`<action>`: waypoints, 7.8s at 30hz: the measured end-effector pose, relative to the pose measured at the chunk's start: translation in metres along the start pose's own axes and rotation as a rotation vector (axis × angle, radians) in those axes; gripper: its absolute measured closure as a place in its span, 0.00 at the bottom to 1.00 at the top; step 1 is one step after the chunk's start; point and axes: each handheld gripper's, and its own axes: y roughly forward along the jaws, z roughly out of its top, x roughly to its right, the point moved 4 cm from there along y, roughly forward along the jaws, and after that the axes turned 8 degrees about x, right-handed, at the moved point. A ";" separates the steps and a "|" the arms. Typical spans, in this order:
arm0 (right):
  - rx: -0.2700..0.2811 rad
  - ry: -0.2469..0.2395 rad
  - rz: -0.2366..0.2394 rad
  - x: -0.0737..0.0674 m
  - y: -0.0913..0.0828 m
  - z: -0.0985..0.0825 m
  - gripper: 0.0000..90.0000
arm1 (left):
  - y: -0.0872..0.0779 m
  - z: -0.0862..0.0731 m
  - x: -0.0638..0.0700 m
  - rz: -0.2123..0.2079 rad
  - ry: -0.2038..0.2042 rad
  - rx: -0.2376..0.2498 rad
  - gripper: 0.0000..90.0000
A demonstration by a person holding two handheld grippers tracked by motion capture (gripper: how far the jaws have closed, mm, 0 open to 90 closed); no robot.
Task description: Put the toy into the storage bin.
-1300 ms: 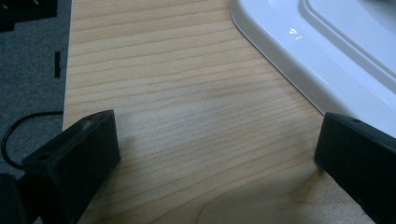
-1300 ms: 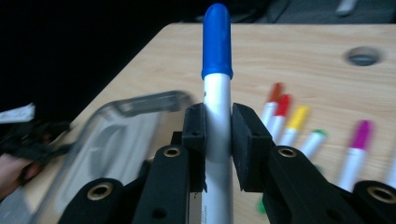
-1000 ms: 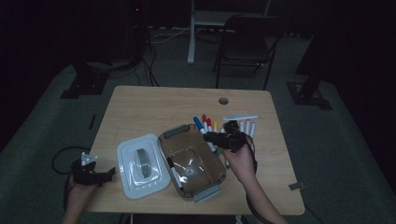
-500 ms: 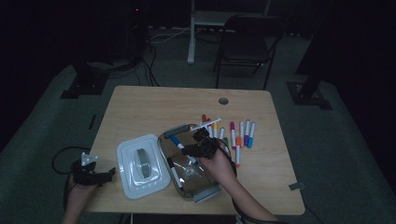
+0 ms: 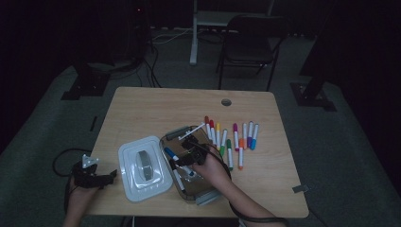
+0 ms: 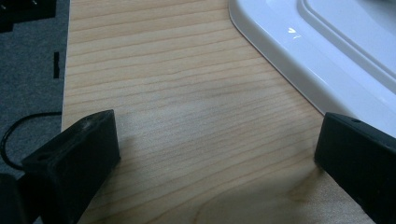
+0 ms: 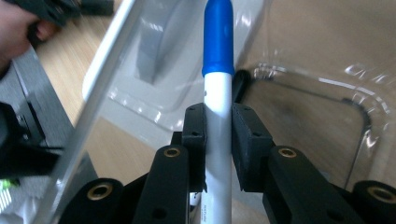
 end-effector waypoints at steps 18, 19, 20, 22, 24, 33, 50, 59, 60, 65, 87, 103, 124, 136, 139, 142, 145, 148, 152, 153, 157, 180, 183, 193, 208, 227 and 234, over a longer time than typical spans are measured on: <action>-0.270 -0.084 0.023 -0.007 0.035 -0.009 0.84 | 0.000 0.000 0.000 -0.001 -0.001 -0.001 0.01; -0.272 -0.084 0.022 -0.006 0.035 -0.009 0.84 | 0.000 0.000 0.000 -0.001 -0.001 -0.001 0.01; -0.271 -0.083 0.024 -0.005 0.035 -0.008 0.83 | 0.000 0.000 0.000 -0.001 -0.001 -0.001 0.01; -0.257 -0.083 0.014 -0.004 0.033 -0.007 0.83 | 0.000 0.000 0.000 -0.001 -0.001 -0.001 0.01; -0.239 -0.081 0.008 -0.002 0.030 -0.006 0.82 | 0.000 0.000 0.000 -0.001 -0.001 -0.001 0.01; -0.128 -0.102 -0.012 -0.002 0.003 -0.001 0.73 | 0.000 0.000 0.000 -0.001 0.001 -0.001 0.01; 0.220 -0.012 -0.059 0.031 -0.097 -0.008 0.53 | 0.000 0.000 0.000 -0.001 0.000 -0.001 0.01; 0.325 0.079 -0.146 0.070 -0.136 -0.026 0.48 | 0.000 0.000 0.000 0.000 0.000 0.000 0.01; 0.335 0.092 -0.147 0.075 -0.140 -0.029 0.49 | 0.000 0.000 0.000 0.000 -0.001 0.000 0.01; 0.337 0.125 -0.212 0.102 -0.152 -0.046 0.50 | 0.000 0.000 0.000 -0.001 0.001 -0.001 0.01; 0.345 0.394 -0.519 0.233 -0.144 -0.088 0.59 | 0.000 0.000 0.000 -0.001 -0.001 -0.001 0.01; 0.256 0.515 -0.566 0.276 -0.098 -0.086 0.70 | 0.000 0.000 0.000 -0.001 -0.001 -0.001 0.01; 0.263 0.601 -0.591 0.289 -0.105 -0.110 0.85 | 0.000 0.000 0.000 -0.001 -0.001 -0.001 0.01; 0.355 0.625 -0.536 0.275 -0.134 -0.114 0.85 | 0.000 0.000 0.000 -0.001 -0.001 -0.001 0.01; 0.385 0.613 -0.515 0.266 -0.141 -0.110 0.85 | 0.000 0.000 0.000 -0.001 -0.001 -0.001 0.01; 0.418 0.588 -0.493 0.254 -0.149 -0.104 0.85 | 0.000 0.000 0.000 -0.001 -0.001 -0.001 0.01; 0.453 0.548 -0.470 0.238 -0.158 -0.094 0.85 | 0.000 0.000 0.000 -0.001 -0.001 -0.001 0.01; 0.490 0.504 -0.441 0.219 -0.166 -0.083 0.85 | 0.000 0.000 0.000 -0.001 -0.001 -0.001 0.01; 0.538 0.443 -0.385 0.192 -0.175 -0.066 0.85 | 0.000 0.000 0.000 -0.001 -0.001 -0.001 0.01; 0.546 0.430 -0.373 0.185 -0.177 -0.062 0.85 | 0.000 0.000 0.000 -0.001 -0.001 -0.001 0.01; 0.574 0.355 -0.328 0.154 -0.185 -0.045 0.85 | 0.000 0.000 0.000 -0.001 0.000 -0.001 0.01; 0.455 0.066 0.050 0.002 -0.120 0.002 0.85 | 0.000 0.000 0.000 -0.001 -0.001 -0.002 0.01; 0.385 0.046 0.090 -0.012 -0.092 0.003 0.85 | 0.000 0.000 0.000 -0.001 -0.001 -0.003 0.01; 0.244 0.039 0.090 -0.021 -0.046 0.003 0.85 | 0.000 0.000 0.000 -0.001 -0.002 -0.001 0.01; 0.011 0.023 0.056 -0.009 -0.003 -0.002 0.85 | 0.000 0.000 0.000 -0.001 0.000 0.000 0.01; -0.251 -0.039 -0.025 -0.002 0.038 -0.004 0.85 | 0.000 0.000 0.000 -0.001 -0.001 -0.001 0.01; -0.317 -0.036 -0.052 0.004 0.047 -0.007 0.84 | 0.000 0.000 0.000 -0.001 -0.001 -0.001 0.01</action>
